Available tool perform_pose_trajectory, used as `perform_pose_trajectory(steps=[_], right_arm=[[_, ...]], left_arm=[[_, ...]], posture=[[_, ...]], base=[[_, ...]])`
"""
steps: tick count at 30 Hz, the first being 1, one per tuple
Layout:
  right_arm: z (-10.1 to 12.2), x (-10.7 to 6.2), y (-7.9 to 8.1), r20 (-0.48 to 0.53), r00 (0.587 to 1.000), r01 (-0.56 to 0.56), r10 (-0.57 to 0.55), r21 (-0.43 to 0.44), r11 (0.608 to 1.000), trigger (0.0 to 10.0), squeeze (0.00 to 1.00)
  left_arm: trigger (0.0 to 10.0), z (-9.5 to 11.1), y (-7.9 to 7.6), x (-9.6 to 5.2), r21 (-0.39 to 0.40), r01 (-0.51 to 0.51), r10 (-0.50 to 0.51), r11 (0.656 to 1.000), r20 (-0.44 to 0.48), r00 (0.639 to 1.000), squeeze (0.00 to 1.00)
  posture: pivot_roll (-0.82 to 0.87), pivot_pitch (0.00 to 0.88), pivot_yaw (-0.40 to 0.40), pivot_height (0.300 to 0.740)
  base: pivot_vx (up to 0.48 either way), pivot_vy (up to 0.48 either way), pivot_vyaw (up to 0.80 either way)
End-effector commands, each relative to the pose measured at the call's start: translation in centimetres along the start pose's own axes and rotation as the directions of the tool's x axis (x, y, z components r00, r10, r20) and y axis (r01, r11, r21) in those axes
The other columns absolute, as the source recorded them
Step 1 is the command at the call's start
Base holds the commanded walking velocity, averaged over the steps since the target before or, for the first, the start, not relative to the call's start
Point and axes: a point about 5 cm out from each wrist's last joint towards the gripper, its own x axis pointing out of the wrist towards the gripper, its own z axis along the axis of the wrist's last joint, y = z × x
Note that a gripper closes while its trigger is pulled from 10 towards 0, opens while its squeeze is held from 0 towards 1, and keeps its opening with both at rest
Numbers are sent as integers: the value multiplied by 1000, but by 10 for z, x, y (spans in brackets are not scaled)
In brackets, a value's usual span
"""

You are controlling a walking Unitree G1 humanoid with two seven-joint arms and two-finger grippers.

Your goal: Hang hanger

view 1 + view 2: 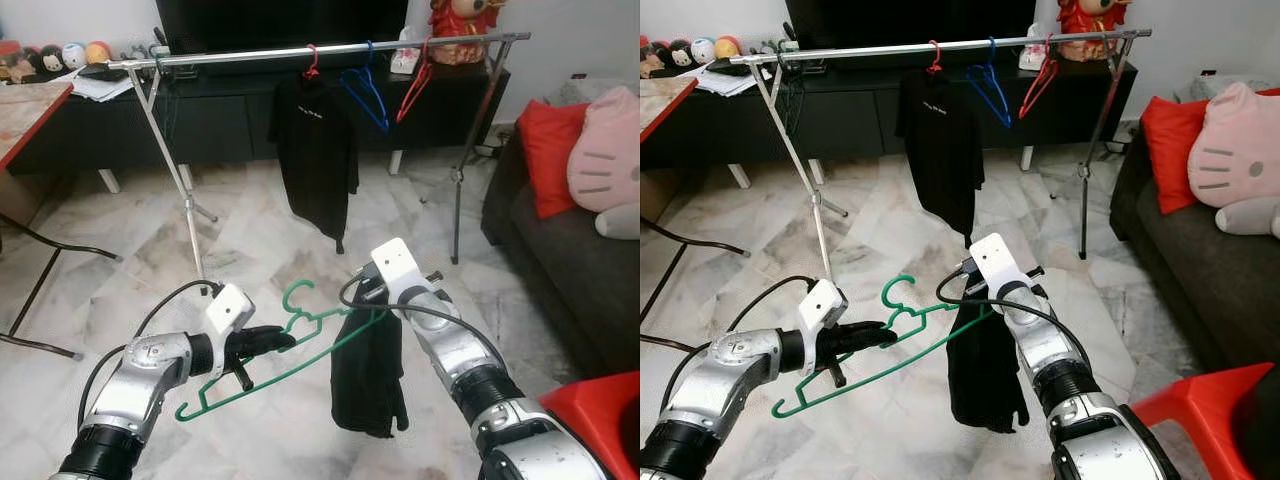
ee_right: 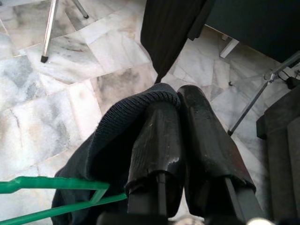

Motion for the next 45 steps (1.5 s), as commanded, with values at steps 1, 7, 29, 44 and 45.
perform_pose_trajectory(steps=[1,7,29,44,45], right_arm=[[10,0,-3,37,999,7,-8,4,1000,10000,0],[8,-1,-4,31,999,13,-13,6,1000,10000,0],[25,-3,2,89,995,-37,38,-14,999,10000,0],[35,-12,1,92,995,-32,34,-32,999,10000,0],[35,-13,1,92,995,-32,35,-31,999,10000,0]], left_arm=[[10000,3,0,-2,12,13,-13,1000,-5,1000,0],[10000,2,1,-4,31,-3,3,1000,-25,1000,0],[10000,7,1,9,28,-52,51,998,32,998,0],[10000,13,19,13,99,-241,238,966,42,970,0],[10000,14,19,14,97,-242,239,965,47,970,0]], posture=[[-29,1,12,740],[-27,7,10,740],[-33,7,8,740],[-35,11,10,740],[-35,11,10,740]], base=[[0,0,0],[0,0,0],[0,0,0],[0,0,0],[0,0,0]])
